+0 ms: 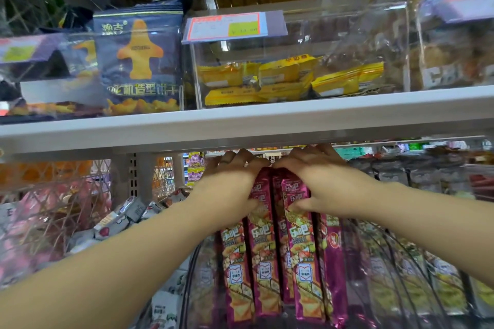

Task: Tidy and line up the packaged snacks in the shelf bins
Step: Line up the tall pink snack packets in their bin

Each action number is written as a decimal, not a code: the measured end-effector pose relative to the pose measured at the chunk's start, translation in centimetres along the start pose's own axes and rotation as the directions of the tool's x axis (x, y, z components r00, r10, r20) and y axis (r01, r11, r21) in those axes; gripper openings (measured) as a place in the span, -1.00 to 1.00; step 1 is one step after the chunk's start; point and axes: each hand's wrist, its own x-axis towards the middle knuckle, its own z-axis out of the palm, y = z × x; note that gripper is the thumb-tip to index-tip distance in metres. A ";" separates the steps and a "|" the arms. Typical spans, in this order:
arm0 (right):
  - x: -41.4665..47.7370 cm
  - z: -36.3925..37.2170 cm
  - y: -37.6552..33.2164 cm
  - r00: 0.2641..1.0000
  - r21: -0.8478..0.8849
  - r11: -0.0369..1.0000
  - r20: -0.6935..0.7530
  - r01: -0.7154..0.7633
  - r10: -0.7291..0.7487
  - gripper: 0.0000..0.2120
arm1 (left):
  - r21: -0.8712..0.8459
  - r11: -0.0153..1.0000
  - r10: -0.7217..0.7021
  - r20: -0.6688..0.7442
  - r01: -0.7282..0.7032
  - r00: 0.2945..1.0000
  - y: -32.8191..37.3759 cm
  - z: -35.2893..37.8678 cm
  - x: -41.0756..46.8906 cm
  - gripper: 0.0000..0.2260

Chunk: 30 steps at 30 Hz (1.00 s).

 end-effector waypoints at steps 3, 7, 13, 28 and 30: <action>-0.9 -0.3 0.7 0.996 -0.047 0.995 -0.011 -0.086 0.085 -0.25 | -0.047 0.997 0.057 0.045 -0.055 0.997 0.9 -0.1 0.0 -0.35; -2.5 -0.4 1.4 0.974 -0.077 0.974 0.051 -0.215 0.219 -0.25 | 0.021 0.978 0.204 0.127 -0.208 0.971 2.0 0.2 0.2 -0.32; -3.3 -1.4 0.9 0.973 0.014 0.974 -0.041 -0.227 0.227 -0.43 | -0.023 0.978 0.207 0.135 -0.206 0.969 2.3 0.3 0.6 -0.32; -1.6 0.6 3.0 0.984 0.357 0.918 0.095 -0.174 0.150 -0.57 | 0.196 0.979 0.031 0.156 -0.062 0.987 3.5 1.6 0.0 -0.02; -1.7 0.8 3.1 0.981 0.293 0.941 0.133 -0.172 0.138 -0.59 | 0.198 0.979 0.021 0.155 -0.052 0.988 3.7 1.6 0.2 -0.04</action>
